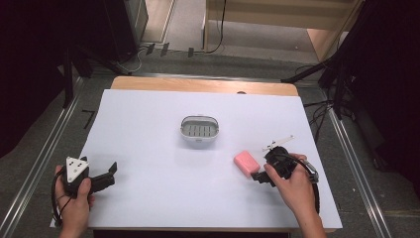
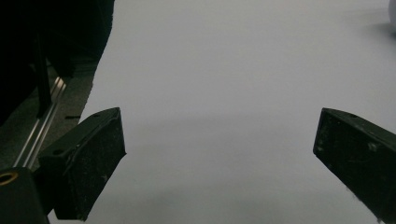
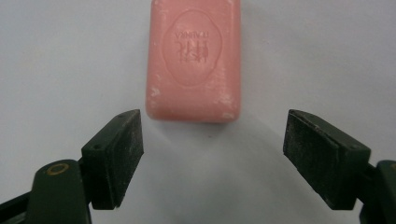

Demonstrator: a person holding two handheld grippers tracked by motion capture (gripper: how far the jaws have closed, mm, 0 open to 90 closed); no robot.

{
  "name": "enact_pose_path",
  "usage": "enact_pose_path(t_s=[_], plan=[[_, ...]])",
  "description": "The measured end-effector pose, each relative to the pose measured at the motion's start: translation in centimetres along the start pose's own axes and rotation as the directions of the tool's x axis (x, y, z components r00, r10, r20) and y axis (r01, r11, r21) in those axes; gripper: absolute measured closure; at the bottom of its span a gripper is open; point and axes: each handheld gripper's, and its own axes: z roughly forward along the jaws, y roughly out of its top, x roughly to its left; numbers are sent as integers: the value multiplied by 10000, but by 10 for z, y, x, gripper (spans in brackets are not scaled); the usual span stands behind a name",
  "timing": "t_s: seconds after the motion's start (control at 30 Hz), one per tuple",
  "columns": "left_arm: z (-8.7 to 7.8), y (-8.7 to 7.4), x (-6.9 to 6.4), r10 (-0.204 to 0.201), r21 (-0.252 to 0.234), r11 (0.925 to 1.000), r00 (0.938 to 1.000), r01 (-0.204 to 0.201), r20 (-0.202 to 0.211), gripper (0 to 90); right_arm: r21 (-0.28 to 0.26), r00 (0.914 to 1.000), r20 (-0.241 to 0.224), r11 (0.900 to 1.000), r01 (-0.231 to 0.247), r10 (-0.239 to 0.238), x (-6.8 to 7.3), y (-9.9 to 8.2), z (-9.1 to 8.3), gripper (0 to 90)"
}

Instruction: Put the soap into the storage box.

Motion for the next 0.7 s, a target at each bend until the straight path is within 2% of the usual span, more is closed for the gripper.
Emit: enact_pose_path(t_s=[0.07,0.27,0.4,0.5,0.7], plan=[[0,0,0,24,-3,10000,10000,-24,-2,25,49,9999,64,9999,-152,152,4,7,4,172],[0,0,-1,91,9,10000,10000,-91,3,27,105,9991,89,9991,-411,410,8,19,14,171],[0,0,-1,135,45,9999,9999,-135,14,27,231,9994,95,9991,-344,342,10,24,19,173],[1,0,-1,113,50,9999,9999,-113,30,28,414,9995,244,9989,-232,222,12,27,24,190],[1,0,-1,146,115,9998,9999,-146,53,37,533,9980,524,9979,-373,345,14,33,31,249]])
